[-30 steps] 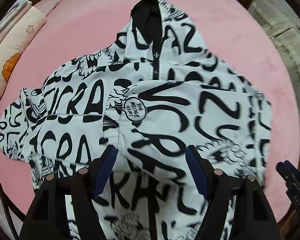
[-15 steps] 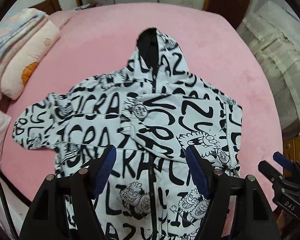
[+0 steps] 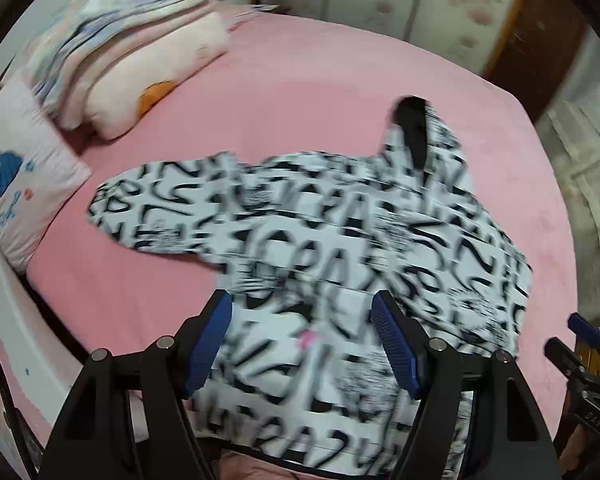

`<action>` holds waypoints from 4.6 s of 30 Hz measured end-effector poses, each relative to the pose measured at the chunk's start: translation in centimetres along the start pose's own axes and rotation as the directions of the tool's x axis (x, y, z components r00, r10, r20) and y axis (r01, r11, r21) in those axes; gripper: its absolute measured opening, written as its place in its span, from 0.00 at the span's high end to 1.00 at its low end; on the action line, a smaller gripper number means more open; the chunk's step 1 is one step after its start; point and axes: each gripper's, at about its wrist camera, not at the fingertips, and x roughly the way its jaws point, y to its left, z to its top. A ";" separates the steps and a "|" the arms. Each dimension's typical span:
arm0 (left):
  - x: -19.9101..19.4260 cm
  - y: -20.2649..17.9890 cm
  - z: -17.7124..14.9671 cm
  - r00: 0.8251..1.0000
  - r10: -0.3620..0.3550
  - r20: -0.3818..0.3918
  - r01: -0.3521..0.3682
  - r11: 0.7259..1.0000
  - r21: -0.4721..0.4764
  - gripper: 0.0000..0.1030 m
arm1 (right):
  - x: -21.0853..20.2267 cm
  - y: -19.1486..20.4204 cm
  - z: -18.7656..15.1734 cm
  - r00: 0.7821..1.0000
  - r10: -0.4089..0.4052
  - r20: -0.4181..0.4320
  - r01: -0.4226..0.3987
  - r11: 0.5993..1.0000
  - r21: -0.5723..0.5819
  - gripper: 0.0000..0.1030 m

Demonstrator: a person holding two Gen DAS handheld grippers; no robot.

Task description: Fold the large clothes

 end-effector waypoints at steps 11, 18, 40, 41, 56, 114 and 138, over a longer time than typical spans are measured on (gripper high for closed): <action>7.1 21.1 7.0 0.995 -0.011 -0.099 -0.008 0.981 -0.194 0.31 | 8.4 13.4 7.9 0.999 -0.003 -0.043 0.009 0.989 0.151 0.27; 14.6 31.9 8.5 0.987 -0.063 -0.149 0.004 0.928 -0.372 0.31 | 15.1 22.1 12.9 0.996 -0.043 -0.073 0.051 0.993 0.111 0.27; 32.3 42.8 8.6 0.967 -0.012 -0.253 -0.148 0.785 -0.601 0.18 | 27.8 30.1 16.4 0.973 -0.006 -0.230 0.011 1.000 0.018 0.27; 32.7 42.8 8.7 0.965 -0.008 -0.262 -0.156 0.786 -0.598 0.18 | 27.9 29.9 16.3 0.972 -0.004 -0.236 0.011 1.000 0.028 0.27; 22.0 32.3 14.6 0.998 0.055 -0.025 -0.060 0.936 -0.346 0.95 | 25.0 24.9 14.1 0.974 -0.019 -0.228 0.053 0.988 0.146 0.27; 17.2 5.9 4.7 0.965 -0.101 -0.242 0.134 0.983 0.123 0.41 | 28.6 7.0 4.3 0.959 0.159 -0.236 -0.071 0.937 0.343 0.89; 24.8 -1.3 4.4 0.960 0.020 -0.280 0.066 0.954 0.294 0.41 | 20.7 -9.0 -4.1 0.948 -0.131 -0.289 0.251 0.867 0.430 0.88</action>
